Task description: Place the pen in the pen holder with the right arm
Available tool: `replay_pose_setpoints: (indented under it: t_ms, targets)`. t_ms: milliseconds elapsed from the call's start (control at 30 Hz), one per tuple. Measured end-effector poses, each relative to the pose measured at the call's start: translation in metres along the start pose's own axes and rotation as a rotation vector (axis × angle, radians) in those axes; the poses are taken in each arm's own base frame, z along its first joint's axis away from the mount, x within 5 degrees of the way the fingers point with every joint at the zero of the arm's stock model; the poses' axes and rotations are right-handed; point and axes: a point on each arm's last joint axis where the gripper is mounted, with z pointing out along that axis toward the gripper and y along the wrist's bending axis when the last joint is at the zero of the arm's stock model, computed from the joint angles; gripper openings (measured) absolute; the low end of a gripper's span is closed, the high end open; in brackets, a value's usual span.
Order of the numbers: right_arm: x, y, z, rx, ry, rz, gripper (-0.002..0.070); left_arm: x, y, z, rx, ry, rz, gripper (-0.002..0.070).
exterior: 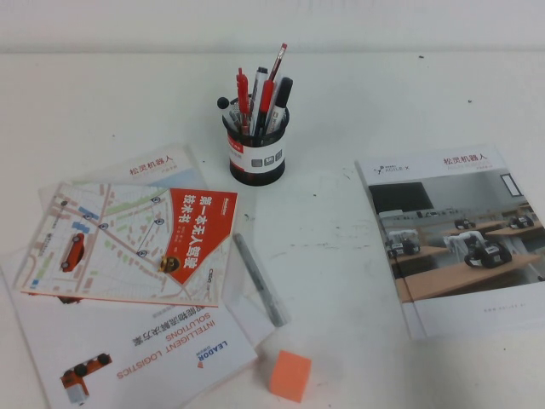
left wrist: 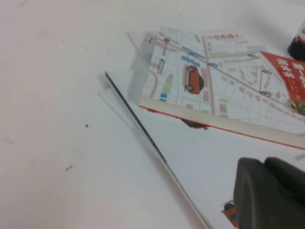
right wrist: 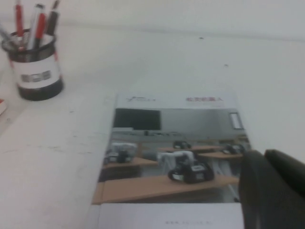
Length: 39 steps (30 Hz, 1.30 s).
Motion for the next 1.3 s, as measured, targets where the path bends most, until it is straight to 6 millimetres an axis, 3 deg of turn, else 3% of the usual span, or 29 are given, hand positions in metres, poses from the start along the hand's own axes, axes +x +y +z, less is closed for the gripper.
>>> replay_pose_setpoints:
  t_ms: [233,533,1300]
  targets:
    - [0.039,-0.008,-0.010,0.139,-0.077,0.037,-0.0019,0.000,0.000,0.000,0.000,0.000,0.000,-0.0003]
    - [0.093,-0.007,-0.001,0.140,-0.049,0.076,-0.0019,0.000,0.000,0.000,0.000,0.000,0.000,-0.0003]
    - [0.100,-0.007,0.000,0.143,0.015,0.069,-0.0019,0.000,0.000,0.000,0.000,0.000,0.000,-0.0003]
